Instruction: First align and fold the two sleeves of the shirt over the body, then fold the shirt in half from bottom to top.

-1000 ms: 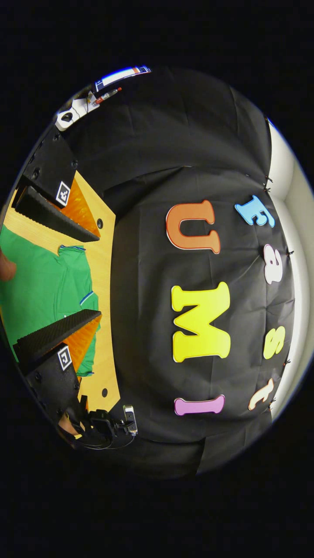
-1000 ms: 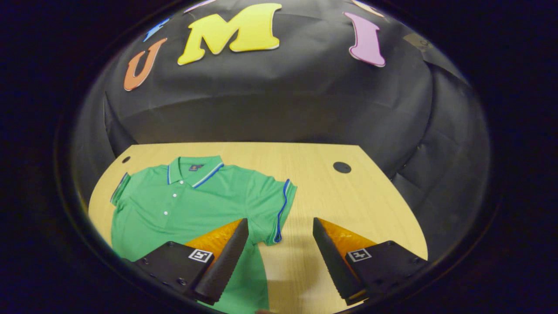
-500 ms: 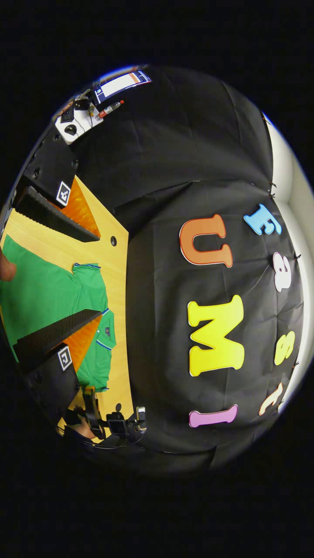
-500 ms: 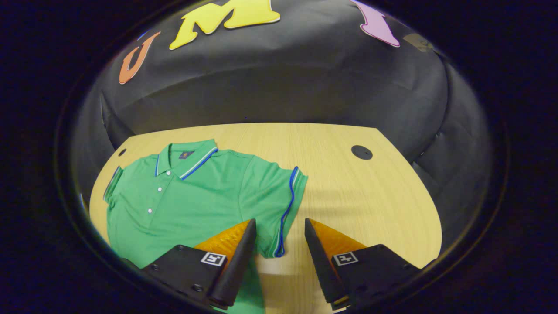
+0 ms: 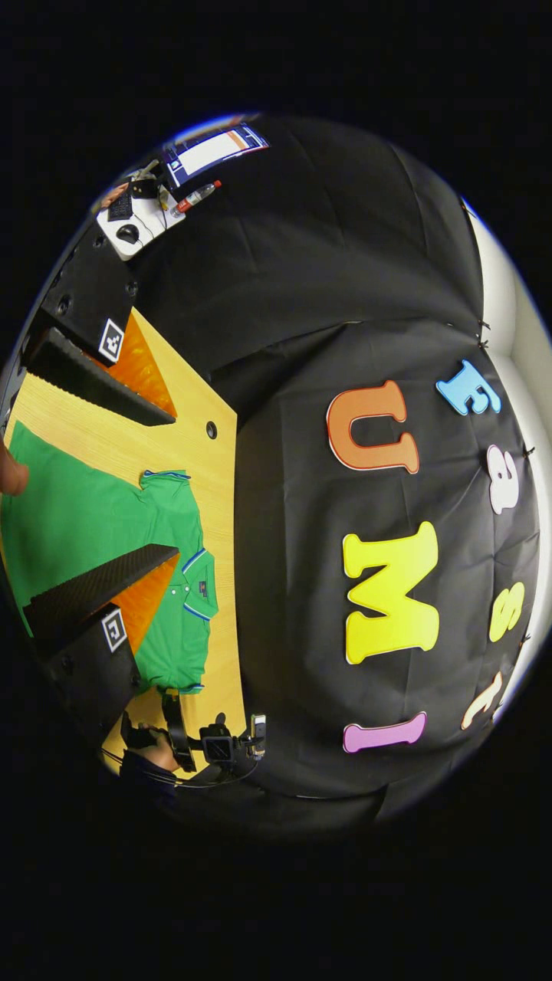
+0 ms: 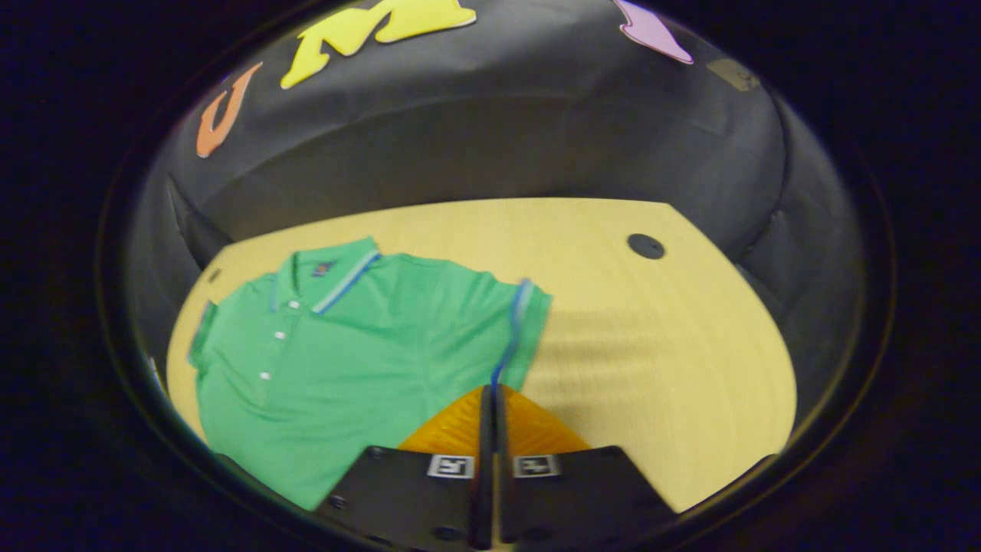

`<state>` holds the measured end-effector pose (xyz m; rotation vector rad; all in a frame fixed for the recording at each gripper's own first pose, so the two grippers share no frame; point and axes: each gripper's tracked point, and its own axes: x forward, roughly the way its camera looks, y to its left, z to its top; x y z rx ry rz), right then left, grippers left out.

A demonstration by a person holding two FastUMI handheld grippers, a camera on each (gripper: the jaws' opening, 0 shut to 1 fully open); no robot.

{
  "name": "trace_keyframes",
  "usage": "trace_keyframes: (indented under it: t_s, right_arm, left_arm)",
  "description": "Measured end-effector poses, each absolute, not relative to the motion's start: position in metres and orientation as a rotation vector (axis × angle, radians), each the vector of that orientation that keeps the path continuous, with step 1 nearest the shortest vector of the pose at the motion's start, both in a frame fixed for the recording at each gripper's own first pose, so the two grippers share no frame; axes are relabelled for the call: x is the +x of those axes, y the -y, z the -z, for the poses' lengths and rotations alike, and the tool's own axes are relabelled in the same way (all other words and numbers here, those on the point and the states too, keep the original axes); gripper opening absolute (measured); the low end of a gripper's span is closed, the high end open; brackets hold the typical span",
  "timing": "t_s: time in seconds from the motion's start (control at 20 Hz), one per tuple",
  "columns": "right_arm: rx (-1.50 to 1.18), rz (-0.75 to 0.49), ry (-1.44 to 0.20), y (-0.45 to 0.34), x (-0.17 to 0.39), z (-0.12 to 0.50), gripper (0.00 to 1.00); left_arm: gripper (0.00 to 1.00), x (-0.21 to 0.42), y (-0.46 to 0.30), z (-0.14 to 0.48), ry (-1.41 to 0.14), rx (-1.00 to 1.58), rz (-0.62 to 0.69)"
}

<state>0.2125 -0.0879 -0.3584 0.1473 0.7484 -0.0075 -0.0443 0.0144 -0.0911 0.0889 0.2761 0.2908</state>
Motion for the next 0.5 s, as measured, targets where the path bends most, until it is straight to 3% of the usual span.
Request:
trace_keyframes:
  t_s: [0.05,0.5]
  right_arm:
    - [0.172,-0.005,-0.757,0.082,0.212,0.358,0.05]
    - [0.140,0.016,-0.741,0.085,0.214,0.347,0.05]
  left_arm:
    - [1.00,-0.046,-0.016,0.093,-0.280,0.087,-0.294]
    - [1.00,-0.056,-0.031,0.095,-0.282,0.071,-0.320]
